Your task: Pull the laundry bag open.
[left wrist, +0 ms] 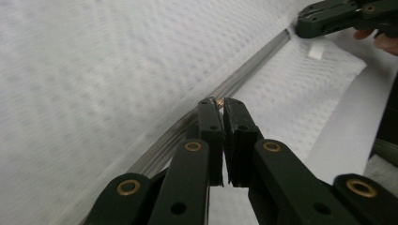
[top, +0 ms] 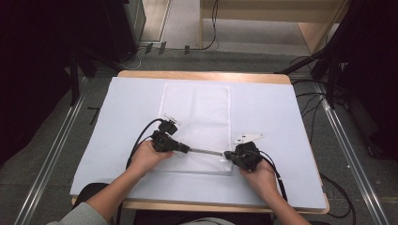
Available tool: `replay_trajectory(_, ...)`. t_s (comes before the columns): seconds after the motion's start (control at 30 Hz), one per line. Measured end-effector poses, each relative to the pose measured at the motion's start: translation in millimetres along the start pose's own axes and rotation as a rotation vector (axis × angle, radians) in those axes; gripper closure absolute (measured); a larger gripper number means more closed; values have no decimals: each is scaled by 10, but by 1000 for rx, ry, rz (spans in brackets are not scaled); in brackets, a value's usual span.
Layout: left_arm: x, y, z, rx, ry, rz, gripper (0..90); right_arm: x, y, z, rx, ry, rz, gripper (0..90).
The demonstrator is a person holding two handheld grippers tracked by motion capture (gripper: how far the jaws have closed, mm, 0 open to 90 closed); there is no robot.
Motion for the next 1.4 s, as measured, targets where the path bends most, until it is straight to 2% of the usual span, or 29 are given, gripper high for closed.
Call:
replay_trajectory(0.13, 71, 120, 109, -26, 19, -14, 884, -3, 1, 1, 0, -3, 5, 900)
replay_trajectory(0.17, 81, 154, 131, -21, 25, -11, 884, -3, 0, -2, 0, 1, 3, 900)
replay_trajectory(0.23, 113, 216, 178, -42, 33, -24, 884, -6, -1, -7, -2, 3, 3, 900)
replay_trajectory(0.33, 184, 310, 283, -50, 54, -19, 884, -9, 0, -9, -5, 2, 7, 900)
replay_trajectory(0.57, 342, 566, 498, -94, 104, -51, 884, -18, -4, -20, -9, 12, 12, 900)
replay_trajectory(0.63, 376, 630, 542, -103, 107, -57, 884, -19, -4, -24, -10, 15, 13, 900)
replay_trajectory(0.93, 486, 769, 641, -138, 124, -64, 885, -27, -8, -34, -14, 12, 17, 900)
replay_trajectory(1.07, 535, 849, 716, -130, 171, -86, 885, -27, -9, -40, -17, 13, 15, 900)
replay_trajectory(1.13, 566, 880, 725, -125, 168, -91, 884, -27, -9, -40, -17, 9, 16, 900)
replay_trajectory(1.17, 582, 881, 720, -143, 160, -86, 884, -28, -9, -41, -20, 9, 16, 900)
replay_trajectory(1.27, 600, 898, 722, -136, 175, -97, 884, -31, -9, -48, -25, 12, 21, 900)
replay_trajectory(1.4, 603, 899, 714, -142, 169, -94, 884, -34, -9, -46, -22, 10, 22, 900)
Point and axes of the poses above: each handheld gripper's, and its own axes: y roughly backward along the jaws, x roughly out of its underside, z roughly to its left, the point moved 2 cm from there along -y, roughly forward along the jaws, and after that the axes turned 7 degrees about -z, right-handed, at the moved point
